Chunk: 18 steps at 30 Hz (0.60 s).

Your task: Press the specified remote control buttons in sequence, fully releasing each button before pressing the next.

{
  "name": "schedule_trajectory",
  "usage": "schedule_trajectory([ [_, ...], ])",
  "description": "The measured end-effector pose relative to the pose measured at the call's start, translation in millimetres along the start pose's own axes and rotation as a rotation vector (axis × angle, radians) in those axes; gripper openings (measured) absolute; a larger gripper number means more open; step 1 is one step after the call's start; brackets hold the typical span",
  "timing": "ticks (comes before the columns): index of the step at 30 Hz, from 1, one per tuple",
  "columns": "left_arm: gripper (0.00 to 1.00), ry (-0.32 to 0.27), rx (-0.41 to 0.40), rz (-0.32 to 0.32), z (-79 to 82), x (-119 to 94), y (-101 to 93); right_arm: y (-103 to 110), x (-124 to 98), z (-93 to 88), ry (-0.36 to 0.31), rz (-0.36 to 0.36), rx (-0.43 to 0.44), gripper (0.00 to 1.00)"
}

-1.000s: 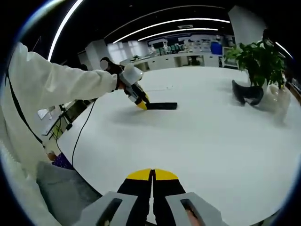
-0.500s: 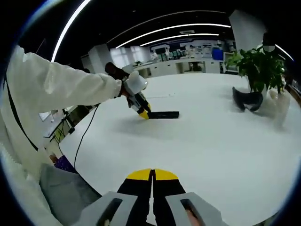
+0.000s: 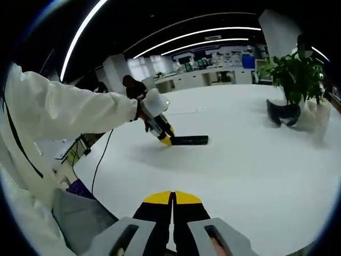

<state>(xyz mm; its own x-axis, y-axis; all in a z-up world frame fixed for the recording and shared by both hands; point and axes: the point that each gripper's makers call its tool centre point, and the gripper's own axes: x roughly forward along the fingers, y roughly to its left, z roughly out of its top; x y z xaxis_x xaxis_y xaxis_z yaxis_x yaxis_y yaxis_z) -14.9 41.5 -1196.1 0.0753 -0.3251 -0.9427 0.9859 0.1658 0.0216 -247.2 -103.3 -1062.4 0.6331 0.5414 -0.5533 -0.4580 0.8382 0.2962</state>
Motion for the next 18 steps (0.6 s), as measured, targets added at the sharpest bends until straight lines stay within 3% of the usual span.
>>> schedule_trajectory([
  [18,0.22,0.027,0.015,0.000,-2.2,1.5,-52.5,17.6,-4.1,3.3,-0.001,0.047,-0.043,0.00],
])
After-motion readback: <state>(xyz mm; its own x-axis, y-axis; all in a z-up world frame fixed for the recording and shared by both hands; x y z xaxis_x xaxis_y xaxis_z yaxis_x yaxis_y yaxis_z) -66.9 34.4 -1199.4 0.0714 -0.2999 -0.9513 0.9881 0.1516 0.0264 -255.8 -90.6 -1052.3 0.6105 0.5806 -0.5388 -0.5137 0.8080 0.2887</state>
